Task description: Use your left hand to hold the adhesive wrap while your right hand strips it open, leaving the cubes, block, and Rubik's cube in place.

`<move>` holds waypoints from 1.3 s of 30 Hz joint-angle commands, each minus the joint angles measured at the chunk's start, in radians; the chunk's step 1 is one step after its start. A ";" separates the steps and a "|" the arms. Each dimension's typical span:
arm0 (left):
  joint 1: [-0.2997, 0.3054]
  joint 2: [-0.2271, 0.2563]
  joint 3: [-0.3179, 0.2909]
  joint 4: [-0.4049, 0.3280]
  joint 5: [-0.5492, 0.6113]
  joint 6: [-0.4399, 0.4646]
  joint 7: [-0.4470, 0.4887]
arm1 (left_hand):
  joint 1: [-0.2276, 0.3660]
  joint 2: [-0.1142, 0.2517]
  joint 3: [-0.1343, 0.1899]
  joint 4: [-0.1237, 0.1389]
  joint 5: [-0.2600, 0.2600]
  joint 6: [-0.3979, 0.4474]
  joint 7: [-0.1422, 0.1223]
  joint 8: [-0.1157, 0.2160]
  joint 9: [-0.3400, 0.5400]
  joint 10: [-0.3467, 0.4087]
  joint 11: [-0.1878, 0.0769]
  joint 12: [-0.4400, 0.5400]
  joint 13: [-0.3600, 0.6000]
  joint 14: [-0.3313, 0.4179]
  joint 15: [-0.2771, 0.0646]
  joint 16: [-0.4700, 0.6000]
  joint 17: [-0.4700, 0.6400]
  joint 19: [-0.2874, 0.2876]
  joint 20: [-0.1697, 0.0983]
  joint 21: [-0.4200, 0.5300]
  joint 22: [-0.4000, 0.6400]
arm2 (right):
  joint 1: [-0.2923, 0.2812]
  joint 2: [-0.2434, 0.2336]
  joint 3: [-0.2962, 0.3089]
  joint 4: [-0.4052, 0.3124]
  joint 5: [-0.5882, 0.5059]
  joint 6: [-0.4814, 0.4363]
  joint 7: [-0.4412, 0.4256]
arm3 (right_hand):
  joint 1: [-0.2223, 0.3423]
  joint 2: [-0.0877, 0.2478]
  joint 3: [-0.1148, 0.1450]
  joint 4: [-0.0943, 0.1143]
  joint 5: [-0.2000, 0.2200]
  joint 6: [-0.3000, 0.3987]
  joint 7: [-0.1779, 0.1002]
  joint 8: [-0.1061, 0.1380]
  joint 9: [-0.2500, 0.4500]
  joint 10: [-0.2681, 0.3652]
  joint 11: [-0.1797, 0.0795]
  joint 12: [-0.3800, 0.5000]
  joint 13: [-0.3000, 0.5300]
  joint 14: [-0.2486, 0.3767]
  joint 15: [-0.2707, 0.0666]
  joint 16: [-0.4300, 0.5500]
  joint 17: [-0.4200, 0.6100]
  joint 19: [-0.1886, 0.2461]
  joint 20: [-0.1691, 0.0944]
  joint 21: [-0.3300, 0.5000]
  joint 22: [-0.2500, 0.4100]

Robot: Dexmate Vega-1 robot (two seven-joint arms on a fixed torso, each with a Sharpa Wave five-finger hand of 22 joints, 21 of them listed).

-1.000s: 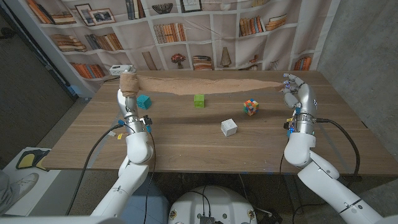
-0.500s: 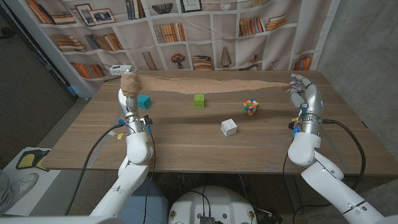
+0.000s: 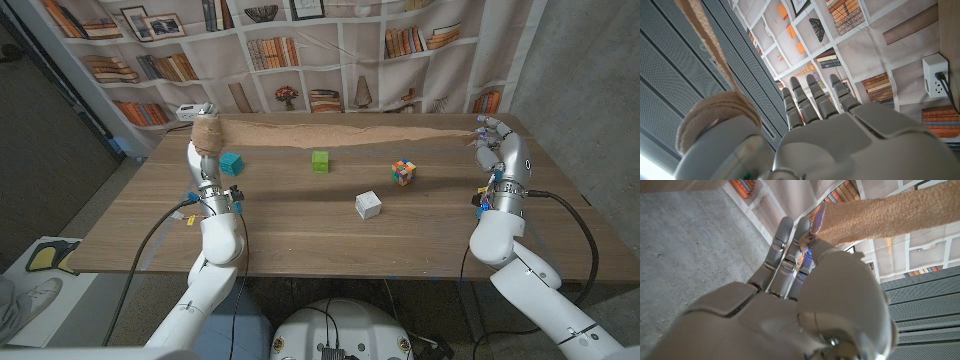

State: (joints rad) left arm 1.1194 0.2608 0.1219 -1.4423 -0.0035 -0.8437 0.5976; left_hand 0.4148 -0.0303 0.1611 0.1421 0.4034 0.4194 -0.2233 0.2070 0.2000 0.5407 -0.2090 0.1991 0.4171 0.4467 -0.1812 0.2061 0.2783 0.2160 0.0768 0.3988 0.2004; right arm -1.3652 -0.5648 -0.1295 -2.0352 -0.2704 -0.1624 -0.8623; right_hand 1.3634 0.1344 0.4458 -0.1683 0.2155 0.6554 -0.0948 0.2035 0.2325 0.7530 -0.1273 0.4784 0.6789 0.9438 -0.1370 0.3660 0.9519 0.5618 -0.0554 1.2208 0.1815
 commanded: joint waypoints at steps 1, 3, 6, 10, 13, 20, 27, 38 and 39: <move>0.003 0.003 -0.003 -0.002 0.002 -0.006 -0.008 | 0.016 -0.001 0.002 -0.010 0.006 -0.001 0.003 -0.001 0.000 -0.002 0.002 0.005 -0.001 -0.008 -0.004 -0.001 0.001 0.002 -0.001 -0.006 -0.001 | -0.033 0.015 0.030 -0.021 0.020 -0.010 0.000 | -0.002 -0.009 0.008 0.004 0.000 0.002 -0.008 0.004 0.000 0.006 -0.004 -0.001 0.006 0.008 -0.098 -0.004 0.003 -0.007 -0.124 0.009 -0.001; 0.001 -0.002 -0.001 0.001 -0.007 -0.008 -0.009 | 0.069 -0.011 0.009 -0.045 0.008 -0.001 0.003 -0.001 -0.001 -0.004 0.002 0.007 -0.010 -0.009 -0.003 -0.001 -0.008 0.006 0.000 -0.008 -0.002 | -0.041 0.014 0.036 -0.023 0.020 -0.011 -0.001 | -0.002 -0.009 0.008 0.004 0.000 0.002 -0.008 0.004 0.000 0.007 -0.004 -0.002 0.005 0.008 -0.098 -0.005 0.002 -0.008 -0.123 0.011 -0.001; -0.002 -0.009 0.000 0.005 -0.007 -0.013 -0.008 | 0.117 0.017 0.030 -0.064 0.010 0.001 0.006 -0.001 0.000 -0.009 0.002 0.008 -0.018 -0.010 0.001 0.001 -0.013 0.006 0.006 -0.011 -0.001 | -0.051 0.020 0.053 -0.028 0.038 -0.009 0.003 | -0.002 -0.008 0.008 0.004 -0.001 0.002 -0.007 0.004 0.000 0.008 -0.002 -0.003 0.005 0.009 -0.098 -0.006 0.003 -0.010 -0.123 0.013 -0.001; -0.004 -0.013 0.001 0.011 -0.005 -0.026 -0.010 | 0.138 0.032 0.040 -0.072 0.008 0.002 0.004 -0.001 0.000 -0.007 0.002 0.011 -0.022 -0.006 -0.003 0.004 -0.016 0.010 0.004 -0.011 -0.001 | -0.060 0.023 0.073 -0.030 0.052 -0.007 0.009 | -0.002 -0.009 0.009 0.004 -0.001 0.002 -0.006 0.004 0.000 0.008 -0.002 -0.004 0.006 0.008 -0.098 -0.009 0.002 -0.011 -0.123 0.016 -0.001; -0.005 -0.016 0.002 0.013 -0.013 -0.031 -0.015 | 0.136 0.031 0.038 -0.072 0.006 0.004 0.004 0.000 0.000 -0.006 0.003 0.011 -0.023 -0.004 -0.003 0.005 -0.016 0.011 0.003 -0.011 -0.001 | -0.064 0.026 0.086 -0.025 0.067 -0.003 0.017 | -0.002 -0.008 0.009 0.004 -0.001 0.002 -0.007 0.004 0.000 0.008 -0.002 -0.005 0.007 0.011 -0.098 -0.008 0.004 -0.013 -0.123 0.017 -0.001; -0.009 -0.023 0.008 0.036 -0.033 -0.058 -0.034 | 0.113 0.036 0.029 -0.056 -0.005 0.013 0.009 0.002 0.001 -0.002 0.004 0.014 -0.028 -0.004 0.005 0.008 -0.014 0.006 0.004 -0.014 0.000 | -0.074 0.042 0.124 -0.020 0.116 -0.004 0.033 | -0.002 -0.010 0.010 0.004 -0.001 0.002 -0.007 0.004 0.000 0.010 -0.002 -0.007 0.008 0.012 -0.098 -0.011 0.005 -0.018 -0.122 0.024 -0.001; -0.011 -0.036 0.004 0.048 -0.028 -0.067 -0.033 | 0.082 0.052 0.020 -0.033 -0.017 0.024 0.017 0.004 0.001 -0.002 0.005 0.016 -0.033 -0.005 0.012 0.011 -0.011 0.001 0.005 -0.016 0.002 | -0.071 0.044 0.133 -0.010 0.135 0.002 0.044 | -0.003 -0.010 0.011 0.004 -0.001 0.001 -0.007 0.003 0.000 0.010 -0.002 -0.010 0.009 0.013 -0.098 -0.013 0.006 -0.021 -0.121 0.029 -0.002; 0.007 -0.041 0.003 0.030 -0.004 -0.068 -0.041 | 0.062 0.071 0.017 -0.018 -0.027 0.029 0.024 0.004 0.000 0.002 0.015 0.019 -0.038 -0.007 0.020 0.013 -0.010 -0.002 0.008 -0.018 0.003 | -0.069 0.045 0.158 -0.003 0.165 0.010 0.056 | -0.004 -0.009 0.012 0.004 -0.002 0.002 -0.008 0.003 0.000 0.012 -0.004 -0.011 0.013 0.013 -0.098 -0.019 0.004 -0.027 -0.121 0.036 -0.002; 0.009 -0.039 0.005 0.029 -0.008 -0.070 -0.045 | 0.058 0.078 0.018 -0.014 -0.029 0.032 0.026 0.004 0.000 0.002 0.016 0.019 -0.039 -0.007 0.022 0.013 -0.010 -0.002 0.008 -0.019 0.003 | -0.072 0.041 0.162 -0.006 0.164 0.005 0.059 | -0.004 -0.009 0.012 0.005 -0.002 0.002 -0.008 0.003 0.000 0.013 -0.004 -0.011 0.013 0.013 -0.098 -0.019 0.005 -0.027 -0.121 0.037 -0.002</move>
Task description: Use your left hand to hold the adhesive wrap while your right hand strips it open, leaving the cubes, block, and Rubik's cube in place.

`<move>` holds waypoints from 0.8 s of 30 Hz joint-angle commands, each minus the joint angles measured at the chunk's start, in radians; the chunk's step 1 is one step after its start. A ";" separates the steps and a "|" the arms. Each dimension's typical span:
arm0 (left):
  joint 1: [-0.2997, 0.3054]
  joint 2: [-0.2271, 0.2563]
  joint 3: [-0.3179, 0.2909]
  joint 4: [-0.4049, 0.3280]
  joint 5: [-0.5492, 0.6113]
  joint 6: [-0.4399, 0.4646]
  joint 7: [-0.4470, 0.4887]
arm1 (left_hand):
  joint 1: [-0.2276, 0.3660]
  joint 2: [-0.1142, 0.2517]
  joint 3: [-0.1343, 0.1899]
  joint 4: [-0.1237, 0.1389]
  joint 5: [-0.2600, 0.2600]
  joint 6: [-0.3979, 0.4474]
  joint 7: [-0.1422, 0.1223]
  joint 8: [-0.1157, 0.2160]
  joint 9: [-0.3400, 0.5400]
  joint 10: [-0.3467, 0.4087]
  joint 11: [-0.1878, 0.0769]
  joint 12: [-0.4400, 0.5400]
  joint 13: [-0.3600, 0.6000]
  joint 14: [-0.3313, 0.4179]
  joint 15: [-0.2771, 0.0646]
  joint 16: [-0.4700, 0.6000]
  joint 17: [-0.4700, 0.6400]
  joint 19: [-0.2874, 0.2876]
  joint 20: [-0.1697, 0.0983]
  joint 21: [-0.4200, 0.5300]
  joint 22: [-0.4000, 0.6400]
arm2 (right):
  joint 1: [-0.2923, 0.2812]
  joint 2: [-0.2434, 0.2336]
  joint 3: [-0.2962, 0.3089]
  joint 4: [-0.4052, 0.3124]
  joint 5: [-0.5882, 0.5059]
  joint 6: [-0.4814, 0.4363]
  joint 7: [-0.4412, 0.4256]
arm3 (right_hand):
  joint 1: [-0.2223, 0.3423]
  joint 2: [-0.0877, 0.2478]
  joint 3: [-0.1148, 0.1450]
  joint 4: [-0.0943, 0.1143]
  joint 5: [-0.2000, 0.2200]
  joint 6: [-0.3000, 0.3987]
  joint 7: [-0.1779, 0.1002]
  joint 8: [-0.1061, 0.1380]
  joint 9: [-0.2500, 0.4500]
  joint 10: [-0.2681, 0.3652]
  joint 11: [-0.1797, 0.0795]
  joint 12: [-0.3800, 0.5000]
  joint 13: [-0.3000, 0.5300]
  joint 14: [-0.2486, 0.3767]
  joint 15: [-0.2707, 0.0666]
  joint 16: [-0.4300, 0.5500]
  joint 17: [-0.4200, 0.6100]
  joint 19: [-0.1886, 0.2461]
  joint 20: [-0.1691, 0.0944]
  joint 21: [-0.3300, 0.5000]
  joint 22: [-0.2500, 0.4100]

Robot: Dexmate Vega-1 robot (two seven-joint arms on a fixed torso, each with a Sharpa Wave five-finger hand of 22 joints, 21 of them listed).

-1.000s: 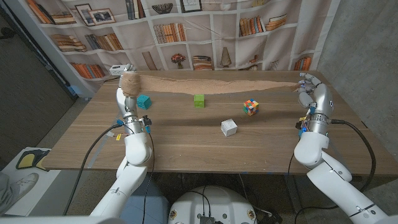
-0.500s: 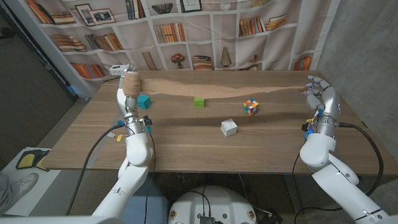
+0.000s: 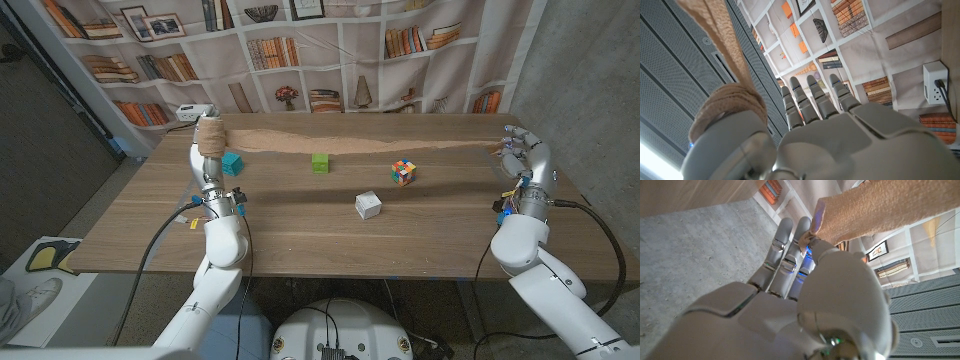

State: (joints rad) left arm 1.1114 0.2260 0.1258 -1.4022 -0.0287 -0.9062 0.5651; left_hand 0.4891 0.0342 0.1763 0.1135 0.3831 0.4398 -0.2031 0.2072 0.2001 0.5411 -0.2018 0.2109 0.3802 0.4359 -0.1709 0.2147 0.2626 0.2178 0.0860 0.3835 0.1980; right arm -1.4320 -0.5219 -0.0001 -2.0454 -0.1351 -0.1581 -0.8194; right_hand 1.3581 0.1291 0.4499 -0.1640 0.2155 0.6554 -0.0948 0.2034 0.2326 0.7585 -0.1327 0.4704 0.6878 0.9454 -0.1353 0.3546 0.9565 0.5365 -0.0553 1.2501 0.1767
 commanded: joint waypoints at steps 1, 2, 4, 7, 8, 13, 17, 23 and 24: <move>0.019 -0.002 0.002 -0.014 0.014 -0.008 -0.017 | -0.036 0.034 0.002 0.029 -0.016 0.038 0.019 0.013 0.000 0.003 0.018 0.008 -0.006 0.005 0.016 0.007 0.008 -0.007 -0.001 -0.005 0.006 | -0.008 -0.008 0.035 0.000 0.024 -0.010 0.020 | 0.002 -0.004 0.008 0.000 -0.002 0.002 -0.007 0.003 0.000 0.008 0.002 -0.003 0.004 0.013 -0.100 -0.007 0.001 -0.003 -0.121 0.008 0.003; 0.021 -0.001 0.001 -0.016 0.011 -0.010 -0.019 | -0.044 0.040 0.000 0.034 -0.020 0.052 0.025 0.017 0.000 0.004 0.019 0.009 -0.007 0.005 0.018 0.008 0.008 -0.007 0.000 -0.005 0.007 | -0.012 -0.014 0.037 -0.003 0.019 -0.020 0.022 | 0.002 -0.004 0.008 0.000 -0.002 0.001 -0.006 0.003 0.000 0.008 0.004 -0.003 0.004 0.013 -0.100 -0.007 0.001 -0.003 -0.121 0.008 0.003; 0.029 0.001 0.000 -0.027 0.007 -0.008 -0.025 | -0.058 0.049 -0.003 0.042 -0.025 0.060 0.030 0.018 0.000 0.007 0.024 0.011 -0.010 0.004 0.025 0.008 0.009 -0.009 0.005 -0.006 0.007 | -0.021 -0.013 0.049 -0.010 0.028 -0.026 0.028 | 0.002 -0.003 0.008 0.000 -0.002 0.000 -0.005 0.002 0.000 0.008 0.003 -0.003 0.005 0.014 -0.099 -0.007 0.001 -0.004 -0.121 0.009 0.003; 0.044 0.004 0.002 -0.046 0.008 0.001 -0.032 | -0.070 0.060 -0.004 0.048 -0.031 0.064 0.033 0.018 0.000 0.008 0.027 0.011 -0.012 0.001 0.029 0.008 0.009 -0.012 0.009 -0.007 0.008 | -0.035 -0.001 0.062 -0.017 0.046 -0.014 0.028 | 0.002 -0.003 0.008 0.000 -0.002 0.000 -0.004 0.002 0.000 0.006 0.001 -0.005 0.005 0.014 -0.100 -0.008 0.001 -0.006 -0.122 0.010 0.002; 0.047 0.004 0.006 -0.048 0.003 0.002 -0.038 | -0.072 0.061 -0.004 0.049 -0.031 0.064 0.034 0.018 0.000 0.009 0.026 0.012 -0.012 0.002 0.029 0.008 0.009 -0.012 0.010 -0.007 0.008 | -0.040 -0.001 0.063 -0.020 0.041 -0.015 0.025 | 0.002 -0.004 0.008 0.000 -0.002 -0.001 -0.003 0.002 0.000 0.006 0.002 -0.006 0.005 0.015 -0.100 -0.008 0.001 -0.006 -0.122 0.011 0.002; 0.067 0.010 0.008 -0.069 0.004 0.004 -0.051 | -0.080 0.068 -0.005 0.051 -0.036 0.072 0.039 0.019 0.000 0.010 0.031 0.013 -0.014 0.003 0.031 0.009 0.009 -0.012 0.010 -0.007 0.008 | -0.058 0.002 0.062 -0.043 0.025 -0.018 0.019 | 0.002 -0.005 0.009 -0.001 -0.002 -0.009 -0.006 -0.001 0.000 0.007 0.001 -0.007 0.004 0.014 -0.100 -0.010 0.001 -0.008 -0.122 0.013 0.002; 0.083 0.026 0.000 -0.091 -0.006 0.007 -0.067 | -0.083 0.070 -0.006 0.051 -0.039 0.072 0.038 0.018 -0.001 0.007 0.031 0.011 -0.015 0.002 0.031 0.009 0.009 -0.013 0.011 -0.008 0.008 | -0.069 0.010 0.062 -0.055 0.014 -0.017 0.011 | 0.002 -0.004 0.009 0.000 -0.003 -0.008 -0.006 0.000 0.000 0.007 0.001 -0.008 0.005 0.015 -0.100 -0.012 0.000 -0.011 -0.122 0.016 0.002; 0.104 0.043 -0.008 -0.107 -0.011 -0.010 -0.094 | -0.089 0.072 -0.008 0.050 -0.045 0.064 0.033 0.013 -0.001 -0.001 0.028 0.008 -0.017 -0.003 0.031 0.006 0.008 -0.015 0.009 -0.009 0.008 | -0.089 0.041 0.066 -0.071 0.026 0.009 0.001 | 0.001 -0.004 0.009 0.000 -0.003 -0.007 -0.007 0.001 0.000 0.006 -0.001 -0.011 0.005 0.017 -0.100 -0.013 0.001 -0.014 -0.121 0.019 0.002; 0.105 0.044 -0.011 -0.107 -0.012 -0.016 -0.097 | -0.091 0.072 -0.008 0.049 -0.046 0.061 0.032 0.012 -0.001 -0.001 0.028 0.008 -0.018 -0.005 0.029 0.006 0.008 -0.015 0.009 -0.009 0.008 | -0.094 0.044 0.066 -0.078 0.022 0.008 -0.003 | 0.001 -0.004 0.009 0.000 -0.003 -0.007 -0.008 0.001 0.000 0.007 -0.002 -0.011 0.006 0.017 -0.099 -0.015 -0.001 -0.015 -0.121 0.020 0.002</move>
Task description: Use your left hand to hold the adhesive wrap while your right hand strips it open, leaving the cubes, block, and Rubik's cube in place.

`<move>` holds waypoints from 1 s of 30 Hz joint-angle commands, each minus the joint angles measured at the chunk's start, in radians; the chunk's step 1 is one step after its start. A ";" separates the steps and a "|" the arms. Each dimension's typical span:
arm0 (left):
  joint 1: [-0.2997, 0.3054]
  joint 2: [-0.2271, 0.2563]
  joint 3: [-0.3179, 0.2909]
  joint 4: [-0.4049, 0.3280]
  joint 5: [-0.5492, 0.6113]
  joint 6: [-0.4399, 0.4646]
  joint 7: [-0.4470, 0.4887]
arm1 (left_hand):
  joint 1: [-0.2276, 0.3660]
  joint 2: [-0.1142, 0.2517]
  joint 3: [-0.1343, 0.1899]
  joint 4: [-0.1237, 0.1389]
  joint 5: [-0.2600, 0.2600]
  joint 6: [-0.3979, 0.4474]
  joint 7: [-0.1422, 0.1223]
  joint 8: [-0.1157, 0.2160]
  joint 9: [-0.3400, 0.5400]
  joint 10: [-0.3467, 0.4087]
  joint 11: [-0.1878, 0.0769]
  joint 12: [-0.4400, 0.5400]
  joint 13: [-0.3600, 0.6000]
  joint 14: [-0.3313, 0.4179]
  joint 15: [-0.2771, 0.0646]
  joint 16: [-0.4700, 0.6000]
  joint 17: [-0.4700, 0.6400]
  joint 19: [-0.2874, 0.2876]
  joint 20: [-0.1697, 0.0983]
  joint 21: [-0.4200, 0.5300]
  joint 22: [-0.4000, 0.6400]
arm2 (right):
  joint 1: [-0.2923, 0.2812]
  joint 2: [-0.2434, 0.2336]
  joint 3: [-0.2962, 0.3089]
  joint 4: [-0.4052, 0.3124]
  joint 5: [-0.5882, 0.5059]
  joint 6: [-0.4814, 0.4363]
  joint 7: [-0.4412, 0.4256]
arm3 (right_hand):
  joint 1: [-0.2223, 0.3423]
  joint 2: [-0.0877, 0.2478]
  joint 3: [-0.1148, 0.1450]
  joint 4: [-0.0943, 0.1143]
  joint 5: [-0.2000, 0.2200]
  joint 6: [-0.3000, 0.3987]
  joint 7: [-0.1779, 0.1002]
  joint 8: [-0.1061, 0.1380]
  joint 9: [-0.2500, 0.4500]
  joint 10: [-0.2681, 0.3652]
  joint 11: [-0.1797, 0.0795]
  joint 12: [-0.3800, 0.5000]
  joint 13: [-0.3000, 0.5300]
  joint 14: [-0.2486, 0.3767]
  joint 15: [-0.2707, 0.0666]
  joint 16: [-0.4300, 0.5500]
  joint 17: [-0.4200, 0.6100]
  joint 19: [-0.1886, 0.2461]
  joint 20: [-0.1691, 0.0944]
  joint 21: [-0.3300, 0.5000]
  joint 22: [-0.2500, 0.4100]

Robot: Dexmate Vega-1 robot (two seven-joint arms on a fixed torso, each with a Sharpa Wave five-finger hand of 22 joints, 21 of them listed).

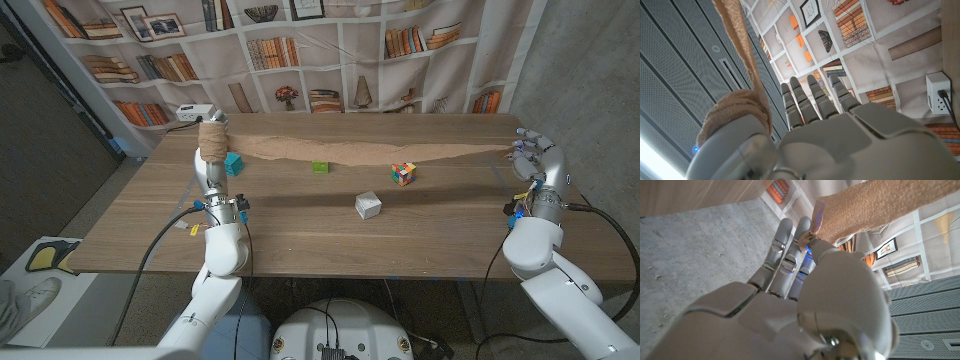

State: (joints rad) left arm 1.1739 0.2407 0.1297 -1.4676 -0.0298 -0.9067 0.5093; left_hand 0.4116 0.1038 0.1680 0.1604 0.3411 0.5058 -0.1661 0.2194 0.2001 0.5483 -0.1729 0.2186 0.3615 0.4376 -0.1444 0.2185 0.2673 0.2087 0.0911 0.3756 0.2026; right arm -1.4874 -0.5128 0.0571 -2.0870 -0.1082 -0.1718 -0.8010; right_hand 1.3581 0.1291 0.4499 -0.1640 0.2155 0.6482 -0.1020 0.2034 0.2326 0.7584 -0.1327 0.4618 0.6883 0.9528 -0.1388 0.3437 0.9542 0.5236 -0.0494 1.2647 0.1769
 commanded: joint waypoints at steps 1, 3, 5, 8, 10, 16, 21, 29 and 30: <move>0.044 0.031 -0.017 -0.042 -0.013 -0.020 -0.045 | -0.015 0.002 -0.001 0.002 -0.006 -0.007 -0.007 -0.002 -0.002 -0.009 -0.002 0.000 0.000 -0.008 0.001 0.001 0.003 -0.006 0.003 -0.001 0.003 | -0.042 0.039 0.009 -0.041 -0.006 0.023 -0.023 | 0.001 -0.004 0.009 0.000 -0.003 0.000 -0.001 0.000 0.000 0.007 -0.002 -0.003 0.005 0.011 -0.096 -0.003 0.002 -0.003 -0.127 0.006 0.002; 0.042 0.032 -0.017 -0.037 -0.023 -0.029 -0.056 | -0.017 0.001 -0.002 0.001 -0.008 -0.010 -0.009 -0.004 -0.002 -0.009 -0.004 0.000 -0.001 -0.013 0.001 -0.001 0.002 -0.008 0.002 -0.002 0.003 | -0.050 0.045 0.010 -0.049 -0.006 0.026 -0.022 | 0.001 -0.004 0.009 0.000 -0.003 0.000 0.000 0.001 0.000 0.008 -0.002 -0.003 0.005 0.011 -0.096 -0.004 0.002 -0.004 -0.127 0.007 0.002; 0.043 0.030 -0.020 -0.036 -0.020 -0.033 -0.061 | -0.020 0.000 -0.003 0.000 -0.011 -0.013 -0.010 -0.005 -0.002 -0.012 -0.004 -0.001 -0.002 -0.013 0.000 -0.001 0.002 -0.009 0.002 -0.003 0.003 | -0.056 0.052 0.009 -0.058 -0.008 0.025 -0.023 | 0.001 -0.005 0.009 0.000 -0.004 0.000 -0.001 0.001 0.000 0.008 -0.003 -0.003 0.006 0.011 -0.096 -0.005 0.002 -0.005 -0.127 0.008 0.002; 0.042 0.023 -0.016 -0.032 -0.028 -0.045 -0.072 | -0.022 0.000 -0.005 -0.001 -0.013 -0.013 -0.010 -0.006 -0.002 -0.013 -0.004 -0.001 -0.003 -0.013 -0.001 -0.001 0.001 -0.010 0.001 -0.003 0.002 | -0.067 0.061 0.005 -0.071 -0.014 0.025 -0.026 | 0.001 -0.005 0.010 0.000 -0.004 0.000 -0.001 0.001 0.000 0.009 0.000 -0.004 0.005 0.012 -0.096 -0.006 0.002 -0.007 -0.127 0.010 0.002; 0.041 0.020 -0.015 -0.034 -0.036 -0.043 -0.079 | -0.023 -0.001 -0.005 -0.002 -0.015 -0.013 -0.008 -0.006 -0.002 -0.012 -0.005 0.000 -0.003 -0.012 -0.001 -0.001 0.001 -0.010 0.001 -0.004 0.002 | -0.070 0.061 0.003 -0.077 -0.020 0.018 -0.023 | 0.001 -0.005 0.010 0.000 -0.004 -0.001 -0.001 0.001 0.000 0.010 0.001 -0.005 0.005 0.010 -0.096 -0.008 0.001 -0.009 -0.127 0.012 0.002; 0.044 0.011 -0.014 -0.038 -0.032 -0.045 -0.092 | -0.024 -0.002 -0.006 -0.005 -0.019 -0.007 -0.008 -0.005 -0.003 -0.008 -0.002 0.002 -0.005 -0.008 0.000 0.001 -0.001 -0.008 0.002 -0.004 0.002 | -0.070 0.071 0.003 -0.078 -0.019 0.021 -0.017 | 0.000 -0.005 0.010 0.000 -0.004 -0.001 -0.001 0.001 0.000 0.009 -0.003 -0.006 0.007 0.013 -0.096 -0.008 0.003 -0.012 -0.126 0.015 0.002; 0.045 0.005 -0.018 -0.052 -0.020 -0.038 -0.096 | -0.025 -0.001 -0.006 -0.008 -0.023 -0.003 -0.003 -0.004 -0.003 -0.006 0.000 0.003 -0.006 -0.004 0.003 0.002 -0.002 -0.007 0.003 -0.004 0.002 | -0.066 0.074 0.005 -0.072 -0.016 0.034 -0.008 | 0.000 -0.005 0.010 0.000 -0.004 0.000 -0.001 0.001 0.000 0.010 0.000 -0.008 0.006 0.013 -0.096 -0.010 0.002 -0.015 -0.126 0.017 0.002; 0.046 0.003 -0.024 -0.055 -0.004 -0.025 -0.096 | -0.025 -0.001 -0.006 -0.011 -0.027 0.001 -0.003 -0.003 -0.003 -0.004 0.002 0.005 -0.006 -0.002 0.005 0.002 -0.004 -0.006 0.004 -0.004 0.002 | -0.047 0.079 0.013 -0.049 0.000 0.048 0.002 | -0.001 -0.005 0.010 0.000 -0.004 0.001 -0.002 0.001 0.000 0.009 -0.003 -0.010 0.008 0.015 -0.096 -0.011 0.005 -0.019 -0.126 0.021 0.001; 0.047 0.004 -0.024 -0.053 -0.005 -0.024 -0.097 | -0.025 0.000 -0.006 -0.011 -0.028 0.002 -0.003 -0.003 -0.003 -0.004 0.001 0.005 -0.007 -0.001 0.007 0.003 -0.004 -0.006 0.004 -0.004 0.002 | -0.045 0.080 0.013 -0.045 0.001 0.050 0.002 | -0.001 -0.005 0.010 0.000 -0.004 0.001 -0.003 0.001 0.000 0.009 -0.004 -0.010 0.009 0.016 -0.096 -0.010 0.005 -0.019 -0.126 0.021 0.001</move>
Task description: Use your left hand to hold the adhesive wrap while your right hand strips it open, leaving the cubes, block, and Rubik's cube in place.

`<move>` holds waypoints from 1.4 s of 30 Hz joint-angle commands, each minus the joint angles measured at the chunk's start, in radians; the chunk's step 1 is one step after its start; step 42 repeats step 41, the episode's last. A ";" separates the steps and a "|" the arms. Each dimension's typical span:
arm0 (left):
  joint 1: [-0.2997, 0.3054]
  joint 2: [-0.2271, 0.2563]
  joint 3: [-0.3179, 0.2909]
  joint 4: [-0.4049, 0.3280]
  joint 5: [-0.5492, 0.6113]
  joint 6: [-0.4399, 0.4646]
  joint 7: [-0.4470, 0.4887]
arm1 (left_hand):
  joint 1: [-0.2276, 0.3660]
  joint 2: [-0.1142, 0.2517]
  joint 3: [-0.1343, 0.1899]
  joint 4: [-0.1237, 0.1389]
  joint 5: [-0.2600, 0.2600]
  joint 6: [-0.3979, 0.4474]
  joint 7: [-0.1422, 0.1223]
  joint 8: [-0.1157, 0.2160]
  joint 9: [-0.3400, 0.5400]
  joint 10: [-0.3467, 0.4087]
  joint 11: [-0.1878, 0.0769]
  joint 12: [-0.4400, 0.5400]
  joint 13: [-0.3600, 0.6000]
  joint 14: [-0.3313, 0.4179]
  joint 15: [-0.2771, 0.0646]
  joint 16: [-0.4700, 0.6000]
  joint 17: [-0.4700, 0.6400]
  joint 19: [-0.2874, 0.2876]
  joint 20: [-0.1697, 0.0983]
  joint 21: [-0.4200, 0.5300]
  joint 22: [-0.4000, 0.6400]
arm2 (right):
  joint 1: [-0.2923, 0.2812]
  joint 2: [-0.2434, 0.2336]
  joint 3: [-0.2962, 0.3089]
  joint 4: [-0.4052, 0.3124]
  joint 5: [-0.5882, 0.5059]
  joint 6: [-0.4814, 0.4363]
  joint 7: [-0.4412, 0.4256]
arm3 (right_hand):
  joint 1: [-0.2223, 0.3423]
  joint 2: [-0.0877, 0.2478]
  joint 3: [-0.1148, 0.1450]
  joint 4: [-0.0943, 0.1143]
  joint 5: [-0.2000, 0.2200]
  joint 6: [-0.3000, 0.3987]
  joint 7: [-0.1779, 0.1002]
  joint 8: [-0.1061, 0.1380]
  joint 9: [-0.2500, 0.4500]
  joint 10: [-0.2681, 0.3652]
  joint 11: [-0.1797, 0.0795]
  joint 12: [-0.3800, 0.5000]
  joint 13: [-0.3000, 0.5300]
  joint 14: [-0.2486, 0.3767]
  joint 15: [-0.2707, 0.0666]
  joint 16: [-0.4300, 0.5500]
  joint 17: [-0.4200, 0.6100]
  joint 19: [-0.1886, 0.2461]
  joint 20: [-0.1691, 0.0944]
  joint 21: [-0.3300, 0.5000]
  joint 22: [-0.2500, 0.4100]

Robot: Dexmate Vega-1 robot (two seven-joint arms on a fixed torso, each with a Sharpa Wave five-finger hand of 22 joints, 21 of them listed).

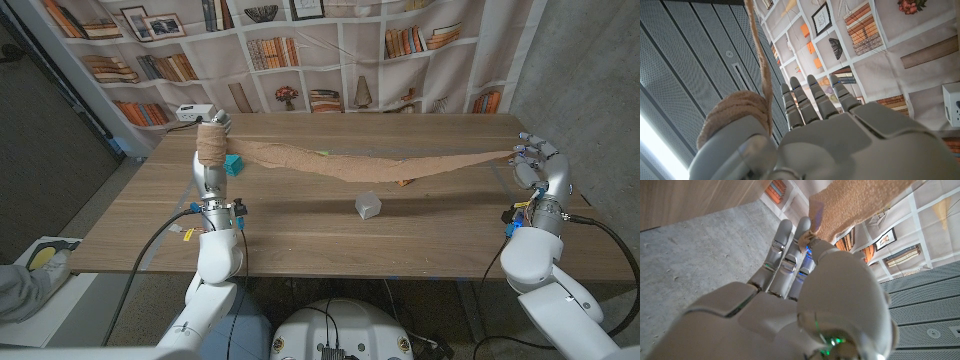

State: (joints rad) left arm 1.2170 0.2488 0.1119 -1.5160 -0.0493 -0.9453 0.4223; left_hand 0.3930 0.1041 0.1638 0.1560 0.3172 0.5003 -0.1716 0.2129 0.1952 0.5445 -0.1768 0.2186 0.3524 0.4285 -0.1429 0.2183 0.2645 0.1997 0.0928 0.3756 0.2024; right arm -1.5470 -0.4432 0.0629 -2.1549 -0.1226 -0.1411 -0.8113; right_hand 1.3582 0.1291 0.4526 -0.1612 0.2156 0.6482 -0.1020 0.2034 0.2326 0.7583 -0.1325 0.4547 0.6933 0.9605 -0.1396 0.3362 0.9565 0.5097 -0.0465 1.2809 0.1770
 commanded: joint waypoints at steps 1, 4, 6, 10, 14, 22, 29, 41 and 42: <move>0.004 -0.003 -0.005 -0.003 0.013 0.016 -0.011 | -0.006 -0.001 -0.001 -0.007 -0.004 0.007 0.003 0.003 0.002 -0.001 0.005 0.005 0.003 0.008 0.005 0.003 -0.001 0.003 0.002 -0.004 0.002 | 0.016 0.010 0.008 0.025 0.018 0.020 0.014 | -0.001 -0.005 0.008 -0.003 -0.004 0.000 -0.003 0.001 0.000 0.010 -0.004 -0.003 0.004 0.008 -0.095 -0.003 0.003 -0.006 -0.129 0.005 0.001; 0.001 -0.001 -0.005 0.002 0.015 0.015 -0.013 | -0.007 -0.001 -0.002 -0.008 -0.006 0.008 0.002 0.003 0.002 -0.001 0.008 0.005 0.002 0.008 0.005 0.003 -0.002 0.004 0.002 -0.004 0.002 | 0.019 0.011 0.007 0.031 0.021 0.023 0.016 | 0.000 -0.006 0.008 -0.004 -0.004 0.000 -0.003 0.001 0.000 0.010 -0.003 -0.003 0.004 0.006 -0.096 -0.005 0.002 -0.007 -0.128 0.006 0.001; -0.001 -0.001 -0.006 0.004 0.017 0.014 -0.011 | -0.007 -0.001 -0.002 -0.008 -0.007 0.008 0.002 0.003 0.002 0.000 0.007 0.006 0.002 0.008 0.004 0.003 -0.002 0.004 0.003 -0.004 0.002 | 0.021 0.011 0.006 0.034 0.023 0.025 0.017 | 0.000 -0.006 0.007 -0.004 -0.004 0.000 -0.003 0.001 0.000 0.010 -0.002 -0.004 0.004 0.006 -0.096 -0.006 0.002 -0.008 -0.128 0.007 0.001; -0.006 -0.002 -0.006 0.011 0.018 0.012 -0.009 | -0.008 0.000 -0.002 -0.009 -0.008 0.009 0.002 0.003 0.001 0.002 0.006 0.007 0.002 0.008 0.005 0.002 -0.002 0.004 0.003 -0.004 0.002 | 0.025 0.009 0.009 0.036 0.027 0.026 0.020 | 0.000 -0.006 0.008 -0.004 -0.004 0.000 -0.003 0.001 0.000 0.010 -0.003 -0.004 0.005 0.008 -0.095 -0.005 0.003 -0.010 -0.128 0.009 0.001; -0.012 -0.006 0.000 0.023 0.019 0.008 -0.009 | -0.008 0.000 -0.002 -0.010 -0.011 0.009 0.002 0.003 0.001 0.003 0.008 0.008 0.002 0.009 -0.004 0.003 -0.003 0.006 0.004 -0.004 0.002 | 0.025 0.005 0.013 0.035 0.029 0.024 0.023 | 0.000 -0.005 0.008 -0.003 -0.004 0.000 -0.003 0.001 0.000 0.010 -0.002 -0.005 0.006 0.008 -0.095 -0.007 0.002 -0.011 -0.128 0.010 0.001; -0.021 -0.010 0.007 0.039 0.030 0.004 -0.003 | -0.007 0.001 -0.001 -0.014 -0.015 0.013 0.007 0.003 0.001 0.006 0.009 0.010 0.001 0.012 0.002 0.003 -0.005 0.006 0.003 -0.005 0.001 | 0.023 0.002 0.023 0.038 0.034 0.027 0.027 | 0.000 -0.006 0.009 -0.004 -0.003 0.000 -0.002 0.001 0.000 0.010 0.000 -0.005 0.009 0.011 -0.095 -0.007 0.005 -0.016 -0.127 0.013 0.001; -0.022 -0.011 0.008 0.048 0.033 0.003 0.003 | -0.006 0.002 0.000 -0.017 -0.018 0.016 0.009 0.003 0.001 0.007 0.007 0.011 0.001 0.013 0.004 0.003 -0.007 0.006 0.004 -0.005 0.001 | 0.030 0.000 0.025 0.046 0.037 0.027 0.032 | -0.001 -0.005 0.009 -0.003 -0.003 -0.001 -0.003 0.001 0.000 0.012 -0.002 -0.007 0.009 0.013 -0.096 -0.011 0.002 -0.021 -0.126 0.017 0.001; -0.032 -0.009 0.006 0.059 0.033 0.003 0.010 | -0.006 0.004 0.001 -0.020 -0.023 0.015 0.009 0.002 0.001 0.004 0.006 0.011 0.000 0.012 0.005 0.002 -0.009 0.006 0.004 -0.006 0.001 | 0.053 -0.003 0.027 0.059 0.049 0.018 0.035 | -0.002 -0.005 0.010 -0.003 -0.002 -0.002 -0.003 0.000 0.000 0.009 -0.002 -0.008 0.014 0.014 -0.095 -0.013 0.002 -0.028 -0.124 0.020 0.000; -0.032 -0.009 0.006 0.059 0.033 0.003 0.010 | -0.006 0.004 0.001 -0.020 -0.023 0.015 0.009 0.002 0.001 0.004 0.006 0.011 0.000 0.012 0.005 0.002 -0.009 0.006 0.004 -0.006 0.001 | 0.053 -0.003 0.027 0.059 0.049 0.018 0.035 | -0.002 -0.005 0.010 -0.003 -0.002 -0.002 -0.003 0.000 0.000 0.009 -0.002 -0.008 0.014 0.014 -0.095 -0.013 0.002 -0.028 -0.124 0.020 0.000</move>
